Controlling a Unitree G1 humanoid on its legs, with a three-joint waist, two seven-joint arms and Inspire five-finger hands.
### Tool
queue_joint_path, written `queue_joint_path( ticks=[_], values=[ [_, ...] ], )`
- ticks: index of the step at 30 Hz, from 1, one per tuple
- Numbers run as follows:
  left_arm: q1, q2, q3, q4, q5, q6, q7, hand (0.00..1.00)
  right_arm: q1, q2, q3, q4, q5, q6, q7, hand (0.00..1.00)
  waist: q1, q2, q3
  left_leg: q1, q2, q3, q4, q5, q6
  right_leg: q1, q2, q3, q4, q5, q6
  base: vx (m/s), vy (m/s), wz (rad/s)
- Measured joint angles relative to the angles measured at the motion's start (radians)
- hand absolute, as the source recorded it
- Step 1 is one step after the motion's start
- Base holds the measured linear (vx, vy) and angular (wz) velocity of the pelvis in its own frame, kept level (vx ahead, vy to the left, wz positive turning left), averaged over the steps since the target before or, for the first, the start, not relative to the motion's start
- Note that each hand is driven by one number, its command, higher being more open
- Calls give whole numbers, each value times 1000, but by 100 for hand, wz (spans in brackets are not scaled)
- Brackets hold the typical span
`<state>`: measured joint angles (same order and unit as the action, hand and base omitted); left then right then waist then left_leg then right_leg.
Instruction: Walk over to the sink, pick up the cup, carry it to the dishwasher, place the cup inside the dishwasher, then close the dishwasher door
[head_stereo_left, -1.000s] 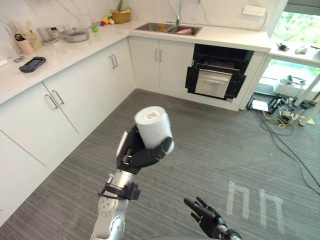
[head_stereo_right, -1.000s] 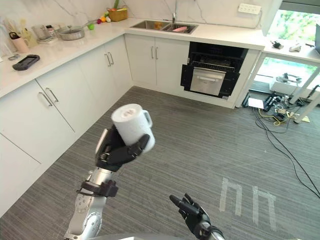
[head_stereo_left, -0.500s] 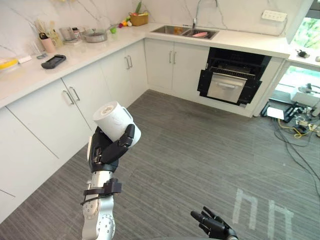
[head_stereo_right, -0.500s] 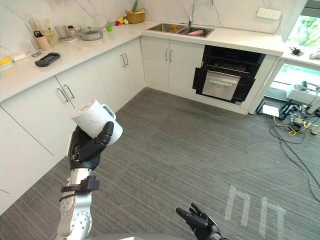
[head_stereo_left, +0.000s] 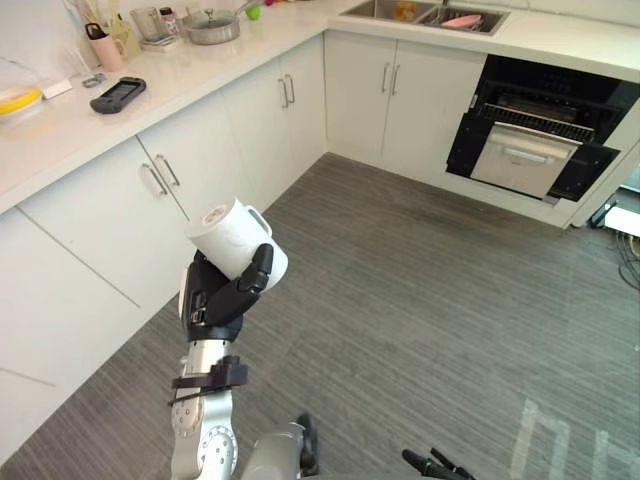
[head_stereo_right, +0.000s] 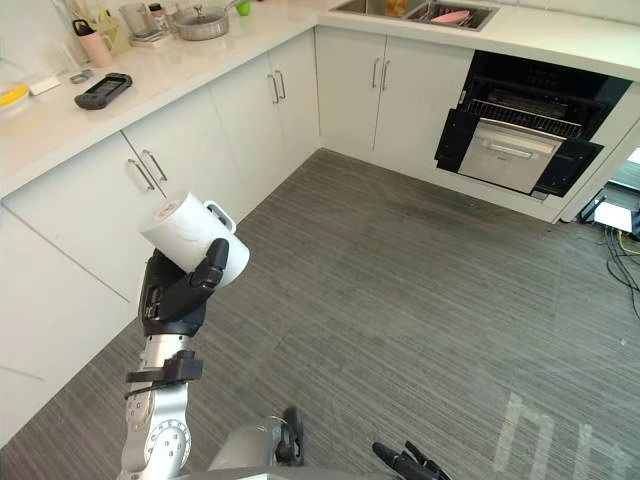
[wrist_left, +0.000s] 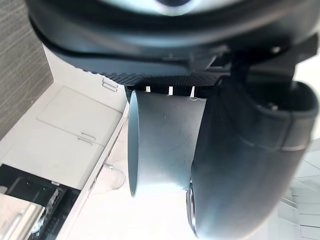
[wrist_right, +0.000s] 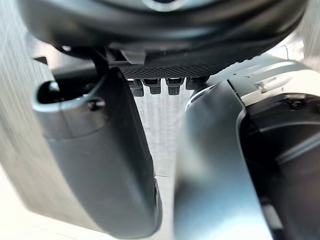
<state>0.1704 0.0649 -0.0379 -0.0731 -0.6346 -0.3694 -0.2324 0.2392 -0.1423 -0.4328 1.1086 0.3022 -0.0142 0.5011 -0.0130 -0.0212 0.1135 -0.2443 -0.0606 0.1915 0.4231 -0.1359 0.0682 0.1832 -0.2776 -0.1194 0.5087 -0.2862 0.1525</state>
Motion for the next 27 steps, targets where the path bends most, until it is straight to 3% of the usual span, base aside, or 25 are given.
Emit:
queue_joint_path(
  ticks=[2,3,4,5,6,9,10,12,13,14,15,16,17,18,19,20,22,23,24,25,26,27],
  values=[
    [-17,13,-38,2,-3,20,-7,0,10,19,-25,-28,3,-16,5,100,-10,-15,-27,74,-38,-6,-45,-32,21,-98,-45,18,239,149,-17,541,275,16],
    [-28,19,-62,1,-3,23,-14,0,11,28,-35,-43,11,-30,11,100,-15,-20,-24,126,-60,-15,-78,-41,30,-159,-72,25,395,202,-48,457,178,21],
    [-32,30,-84,1,-1,32,-16,0,11,33,-34,-60,17,-42,16,100,-31,-24,-26,191,-79,-39,-121,-49,39,-232,-55,40,578,177,-78,445,153,31],
    [-32,32,-101,2,6,36,-15,0,12,33,-31,-61,18,-43,16,100,-38,-19,-27,225,-80,-53,-143,-50,45,-259,-23,47,630,159,-82,434,103,54],
    [-32,34,-127,2,10,36,-16,0,27,45,-23,-59,21,-43,15,100,-49,-16,-29,283,-78,-83,-188,-50,47,-307,45,40,655,114,-83,436,48,58],
    [-32,28,-146,2,10,34,-18,0,48,86,0,-59,74,-46,16,100,-60,-9,-22,393,-67,-111,-283,-53,36,-435,142,-38,497,8,-89,496,-21,23],
    [-34,31,-137,5,10,34,-12,0,44,95,0,-74,90,-55,21,100,-77,1,-10,429,-44,-108,-300,-66,13,-475,177,-79,370,-11,-113,458,-59,-8],
    [-38,35,-134,11,10,35,-8,0,46,106,5,-109,93,-67,32,100,-91,27,9,475,7,-96,-306,-93,-33,-515,232,-109,159,6,-123,465,-69,-7],
    [-39,35,-138,11,10,35,-8,0,47,112,10,-126,97,-73,30,100,-91,36,18,513,42,-82,-305,-113,-66,-524,263,-103,4,67,-122,507,-110,-12],
    [-39,39,-140,11,10,31,-13,0,49,113,24,-126,98,-78,24,100,-86,26,12,553,65,-60,-304,-131,-94,-519,280,-89,-157,165,-111,525,-130,-17],
    [-38,49,-139,11,10,25,-18,0,51,113,39,-125,99,-78,21,100,-79,12,9,572,62,-51,-305,-139,-105,-513,279,-88,-223,213,-110,686,-204,-26],
    [-37,61,-136,11,10,8,-34,0,52,113,74,-126,98,-77,20,100,-71,-12,7,617,56,-41,-291,-170,-124,-511,256,-98,-258,331,-138,587,-180,-34],
    [-31,61,-128,12,9,4,-43,0,42,107,88,-124,99,-69,11,100,-65,-9,3,642,78,-31,-252,-199,-139,-510,265,-118,-203,394,-254,679,-241,-36],
    [-28,54,-125,13,9,4,-44,0,29,104,89,-127,100,-63,5,100,-63,14,5,639,102,-22,-223,-203,-141,-510,287,-124,-183,366,-249,526,-230,-21],
    [-36,49,-125,10,9,2,-50,0,21,95,105,-142,99,-58,0,100,-66,32,6,610,132,-8,-145,-191,-145,-506,308,-136,-163,322,-268,519,-243,-6],
    [-38,46,-126,1,9,2,-51,0,21,83,129,-154,98,-47,-13,100,-69,35,7,594,152,1,-80,-166,-148,-497,321,-142,-145,295,-289,540,-243,-8],
    [-37,28,-122,-11,9,6,-51,0,27,78,135,-180,98,-21,-49,100,-64,50,17,546,210,-3,129,-88,-182,-432,371,-131,-144,233,-297,530,-208,-27],
    [-37,8,-113,-25,9,12,-51,0,39,75,141,-214,98,-12,-76,100,-57,61,22,455,253,-38,369,43,-226,-380,403,-114,-157,198,-298,474,-162,-34],
    [-34,-8,-112,-43,10,18,-51,0,48,71,152,-232,98,-11,-91,100,-53,68,25,352,282,-73,568,128,-234,-343,422,-105,-173,183,-306,445,-147,-34],
    [-26,-19,-112,-65,10,23,-52,0,51,67,165,-238,99,-13,-102,100,-52,71,29,250,308,-80,734,120,-218,-301,439,-94,-197,172,-313,375,-129,-43],
    [-7,-28,-108,-92,10,30,-57,0,57,59,182,-239,100,-23,-111,100,-35,69,30,136,327,-74,859,93,-174,-237,454,-60,-240,164,-322,427,-152,-74],
    [8,-27,-103,-105,10,30,-64,0,65,48,194,-239,105,-32,-112,100,-10,61,26,57,329,-48,869,58,-126,-180,459,-14,-291,158,-327,425,-143,-88]
  ],
)
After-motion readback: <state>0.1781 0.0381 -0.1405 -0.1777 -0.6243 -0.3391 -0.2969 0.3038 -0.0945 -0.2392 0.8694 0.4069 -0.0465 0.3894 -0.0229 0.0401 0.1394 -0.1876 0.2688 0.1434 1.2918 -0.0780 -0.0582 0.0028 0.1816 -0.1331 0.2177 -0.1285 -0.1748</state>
